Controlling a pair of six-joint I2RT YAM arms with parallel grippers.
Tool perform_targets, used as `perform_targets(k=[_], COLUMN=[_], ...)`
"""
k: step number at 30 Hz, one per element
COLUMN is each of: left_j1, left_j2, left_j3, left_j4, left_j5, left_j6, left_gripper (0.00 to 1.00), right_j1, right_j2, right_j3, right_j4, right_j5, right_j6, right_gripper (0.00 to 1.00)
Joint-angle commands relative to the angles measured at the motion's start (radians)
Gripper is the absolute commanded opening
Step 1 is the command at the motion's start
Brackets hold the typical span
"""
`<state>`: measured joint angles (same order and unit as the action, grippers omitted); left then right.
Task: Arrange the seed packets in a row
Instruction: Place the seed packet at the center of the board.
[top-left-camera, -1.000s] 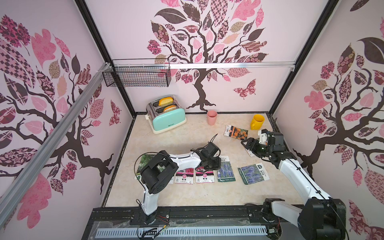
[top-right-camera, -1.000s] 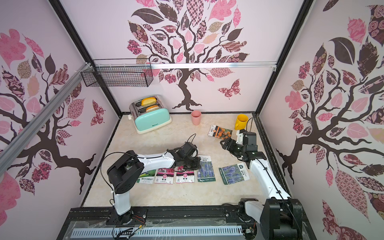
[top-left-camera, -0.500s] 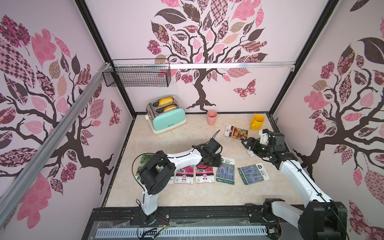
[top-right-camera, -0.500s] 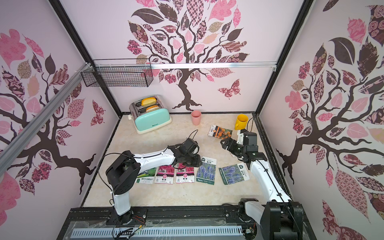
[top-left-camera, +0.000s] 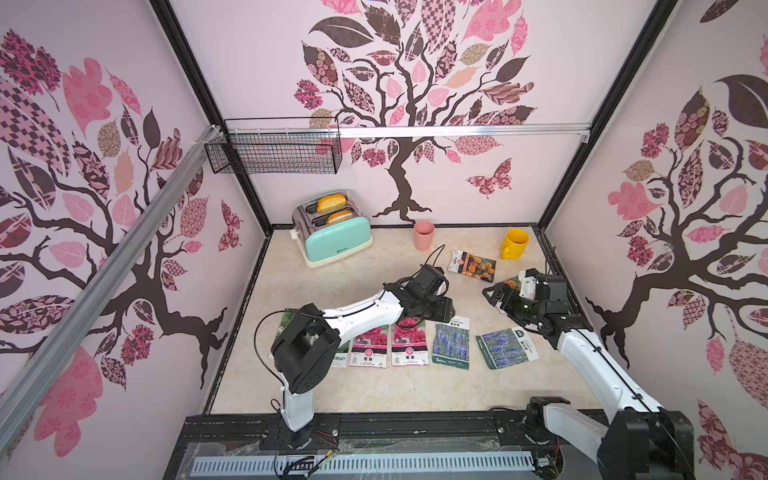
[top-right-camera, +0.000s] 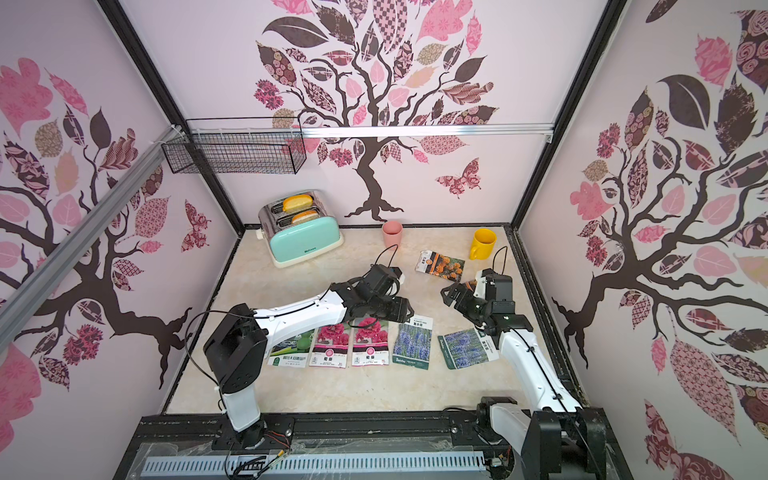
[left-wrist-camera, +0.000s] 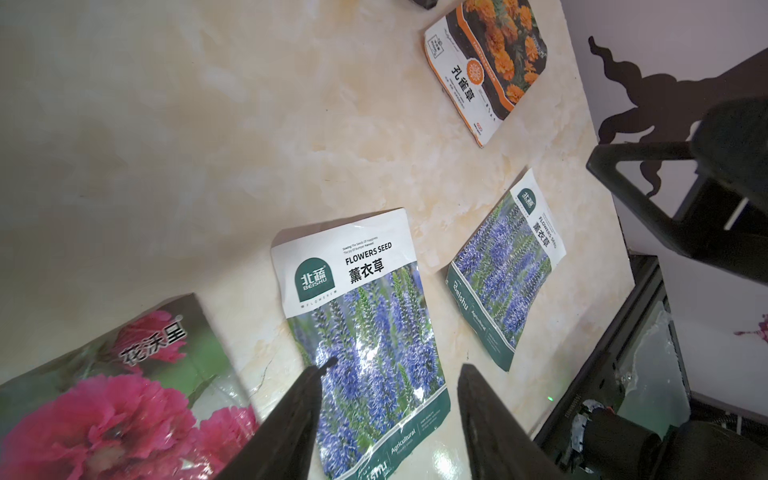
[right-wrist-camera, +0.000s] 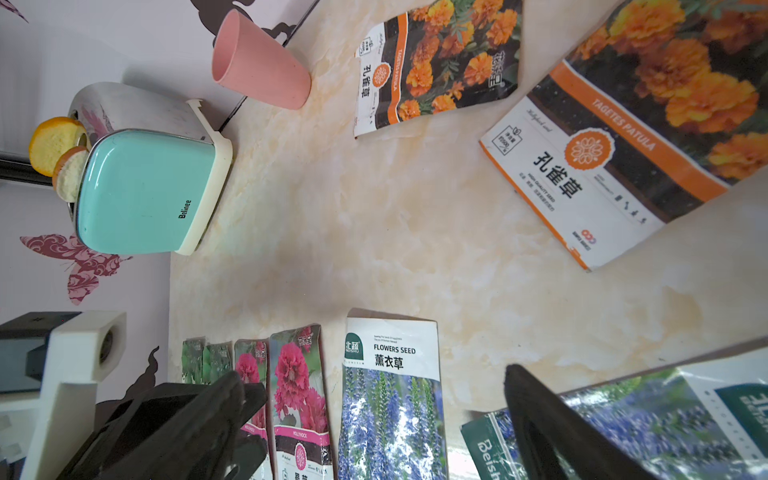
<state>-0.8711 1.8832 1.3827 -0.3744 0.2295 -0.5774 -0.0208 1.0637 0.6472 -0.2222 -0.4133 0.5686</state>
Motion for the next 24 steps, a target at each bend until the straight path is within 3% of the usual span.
perform_targets(k=[1, 10, 24], left_j1=[-0.005, -0.008, -0.009], left_j2=[0.059, 0.154, 0.257], left_j3=[0.026, 0.061, 0.104], left_j4=[0.053, 0.128, 0.179], left_j5=[0.064, 0.126, 0.131], left_j6=[0.03, 0.018, 0.001], left_gripper=[0.56, 0.55, 0.54], right_j1=[0.002, 0.002, 0.002], right_j2=[-0.019, -0.004, 0.0], right_j3=[0.012, 0.009, 0.003], right_j4=[0.009, 0.025, 0.026], right_j5=[0.011, 0.007, -0.002], right_j6=[0.013, 0.007, -0.014], right_gripper=[1.0, 0.99, 1.0])
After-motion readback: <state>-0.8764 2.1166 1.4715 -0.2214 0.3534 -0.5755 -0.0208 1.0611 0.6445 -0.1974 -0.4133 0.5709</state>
